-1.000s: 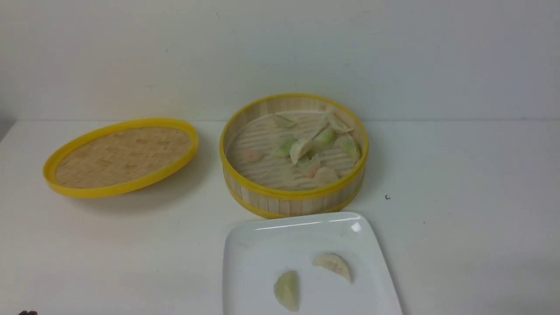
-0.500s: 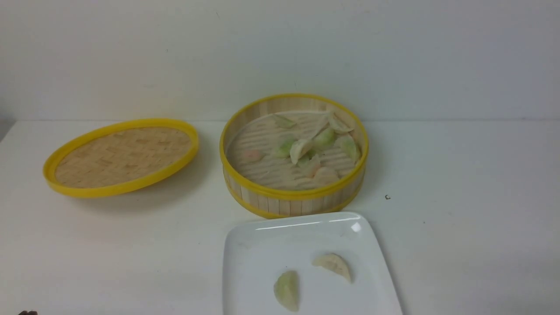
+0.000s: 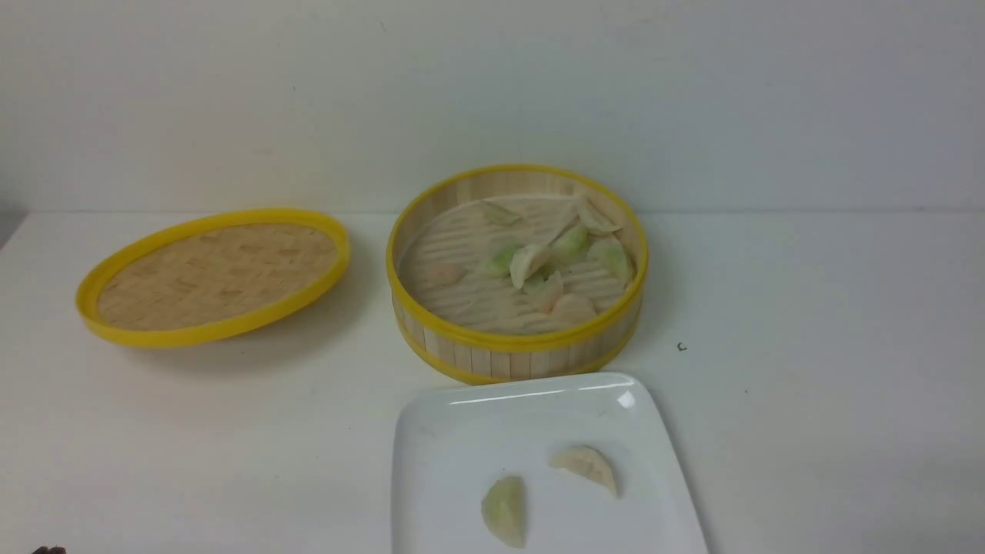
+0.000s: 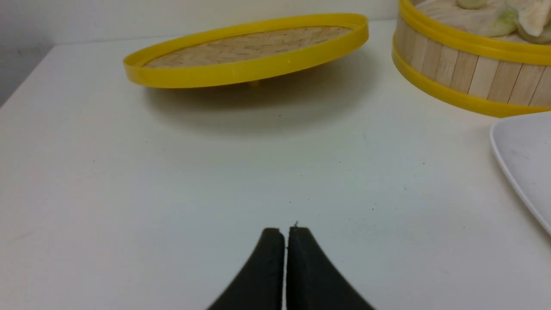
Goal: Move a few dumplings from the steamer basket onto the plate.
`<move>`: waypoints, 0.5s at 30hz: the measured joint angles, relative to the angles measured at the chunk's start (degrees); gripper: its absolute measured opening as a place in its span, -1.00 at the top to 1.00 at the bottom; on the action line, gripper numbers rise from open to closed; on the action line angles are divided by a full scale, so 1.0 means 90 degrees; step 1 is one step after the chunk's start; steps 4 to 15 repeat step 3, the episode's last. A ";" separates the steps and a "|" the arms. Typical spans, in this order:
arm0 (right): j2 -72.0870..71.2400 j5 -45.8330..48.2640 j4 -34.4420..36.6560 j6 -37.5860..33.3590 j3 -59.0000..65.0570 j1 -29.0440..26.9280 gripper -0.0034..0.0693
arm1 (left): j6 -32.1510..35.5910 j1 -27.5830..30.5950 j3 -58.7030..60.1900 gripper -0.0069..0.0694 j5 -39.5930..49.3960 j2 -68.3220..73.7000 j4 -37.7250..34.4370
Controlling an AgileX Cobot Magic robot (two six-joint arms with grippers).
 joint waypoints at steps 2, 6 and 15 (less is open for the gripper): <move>0.0000 0.0000 0.0000 0.0000 0.0000 0.0000 0.94 | 0.0000 0.0000 0.0000 0.83 0.0000 0.0000 0.0000; 0.0000 0.0000 0.0000 0.0000 0.0000 0.0000 0.94 | 0.0000 0.0000 0.0000 0.83 0.0000 0.0000 0.0000; 0.0000 0.0000 0.0000 0.0000 0.0000 0.0000 0.94 | 0.0000 0.0000 0.0000 0.83 0.0000 0.0000 0.0000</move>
